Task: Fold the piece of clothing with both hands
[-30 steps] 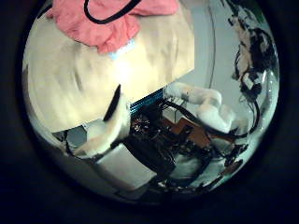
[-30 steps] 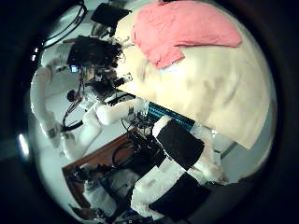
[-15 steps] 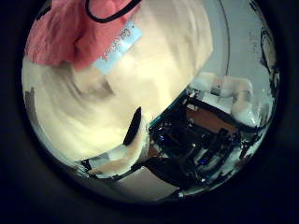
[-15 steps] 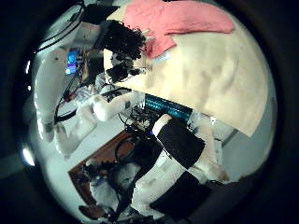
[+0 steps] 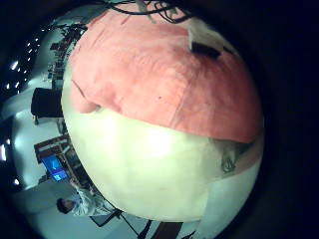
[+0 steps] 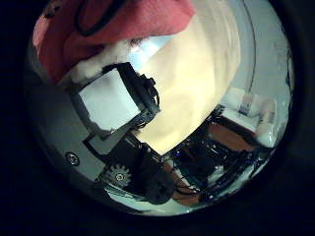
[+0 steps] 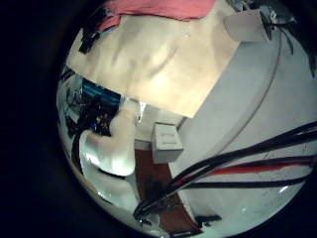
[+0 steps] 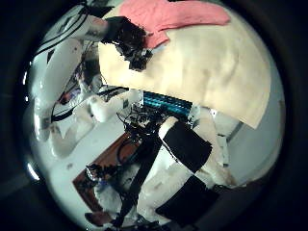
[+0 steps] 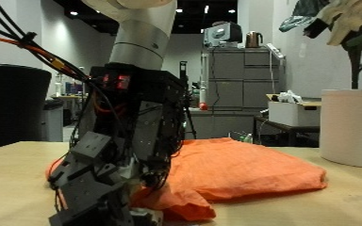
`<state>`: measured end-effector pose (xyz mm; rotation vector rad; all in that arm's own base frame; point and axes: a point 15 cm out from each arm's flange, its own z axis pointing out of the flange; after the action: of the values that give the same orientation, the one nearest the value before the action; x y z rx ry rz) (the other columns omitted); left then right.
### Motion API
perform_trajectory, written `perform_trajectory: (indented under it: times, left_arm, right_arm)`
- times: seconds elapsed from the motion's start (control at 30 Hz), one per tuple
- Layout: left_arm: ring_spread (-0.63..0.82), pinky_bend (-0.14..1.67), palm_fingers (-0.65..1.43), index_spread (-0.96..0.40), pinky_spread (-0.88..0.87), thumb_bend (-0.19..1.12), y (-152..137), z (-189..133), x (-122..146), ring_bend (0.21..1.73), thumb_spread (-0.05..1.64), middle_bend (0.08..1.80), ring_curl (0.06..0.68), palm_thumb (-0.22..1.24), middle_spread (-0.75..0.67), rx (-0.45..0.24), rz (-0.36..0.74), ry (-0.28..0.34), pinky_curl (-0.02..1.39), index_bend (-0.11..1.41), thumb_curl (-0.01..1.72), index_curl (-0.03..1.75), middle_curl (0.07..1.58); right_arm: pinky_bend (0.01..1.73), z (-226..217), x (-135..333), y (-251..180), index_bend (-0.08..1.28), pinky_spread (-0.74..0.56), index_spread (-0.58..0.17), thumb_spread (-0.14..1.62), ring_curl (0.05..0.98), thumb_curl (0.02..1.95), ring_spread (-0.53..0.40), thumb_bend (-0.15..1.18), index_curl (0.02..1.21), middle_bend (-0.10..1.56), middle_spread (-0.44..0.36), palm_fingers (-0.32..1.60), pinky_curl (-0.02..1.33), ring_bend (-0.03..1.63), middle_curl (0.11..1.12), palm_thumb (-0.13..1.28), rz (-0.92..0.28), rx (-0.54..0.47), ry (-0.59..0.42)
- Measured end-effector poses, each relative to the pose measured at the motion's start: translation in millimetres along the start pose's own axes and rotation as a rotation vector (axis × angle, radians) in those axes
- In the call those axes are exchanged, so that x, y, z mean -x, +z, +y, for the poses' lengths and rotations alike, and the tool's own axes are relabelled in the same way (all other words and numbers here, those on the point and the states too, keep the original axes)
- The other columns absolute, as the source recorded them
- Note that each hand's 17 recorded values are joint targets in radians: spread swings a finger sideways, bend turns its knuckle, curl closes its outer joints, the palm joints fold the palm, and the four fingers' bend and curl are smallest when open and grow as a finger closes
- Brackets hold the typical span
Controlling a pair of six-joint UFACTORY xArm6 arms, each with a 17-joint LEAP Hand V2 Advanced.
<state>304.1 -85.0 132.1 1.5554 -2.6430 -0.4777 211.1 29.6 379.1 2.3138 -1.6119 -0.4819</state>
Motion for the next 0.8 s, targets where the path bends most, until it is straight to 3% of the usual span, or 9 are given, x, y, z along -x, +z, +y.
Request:
perform_trajectory:
  times: [0.1, 0.43, 0.57, 0.8]
  left_arm:
    - [-0.45, 0.76, 1.22, -0.31, -0.58, 0.18, -8, 3, 8, 0.8, 1.14, 0.8, 0.332, 0.71, -0.43, 0.001, 0.002, -0.018, 0.45, 0.28, 0.49, 0.35, 0.58]
    - [-0.54, 0.91, 1.23, -0.51, -0.71, 0.26, -45, 34, 34, 0.92, 1.33, 0.95, 0.398, 0.75, -0.52, -0.024, -0.004, -0.023, 0.49, 0.46, 0.64, 0.49, 0.61]
    - [-0.54, 0.93, 1.21, -0.54, -0.72, 0.27, -59, 47, 41, 0.95, 1.38, 0.99, 0.414, 0.74, -0.53, -0.03, -0.004, -0.026, 0.49, 0.47, 0.69, 0.54, 0.61]
    - [-0.54, 0.97, 1.2, -0.57, -0.72, 0.28, -65, 62, 49, 0.97, 1.44, 1.03, 0.43, 0.71, -0.52, -0.032, 0.008, -0.026, 0.5, 0.46, 0.76, 0.6, 0.6]
  right_arm:
    - [0.17, 0, 2, 0, 0.19, 0.29, -0.3, 1.36, 0.24, 0.23, 0.196, -0.01, 0.36, 0.21, 0.099, 0.27, 0.23, 0.19, 0.36, 0.51, 0.003, -0.001, 0.003]
    - [0.18, -8, 4, 6, 0.18, 0.29, -0.294, 1.36, 0.246, 0.23, 0.186, -0.01, 0.35, 0.23, 0.089, 0.31, 0.23, 0.22, 0.36, 0.52, 0.008, 0.019, 0.004]
    - [0.19, -35, -5, 11, 0.18, 0.25, -0.288, 1.36, 0.257, 0.24, 0.16, 0.01, 0.35, 0.24, 0.004, 0.37, 0.23, 0.26, 0.37, 0.59, 0.038, -0.002, 0.002]
    - [0.2, -95, -29, 45, 0.16, 0.17, -0.259, 1.27, 0.274, 0.29, 0.1, 0.0, 0.33, 0.27, -0.005, 0.4, 0.24, 0.32, 0.38, 0.71, 0.095, -0.05, 0.006]
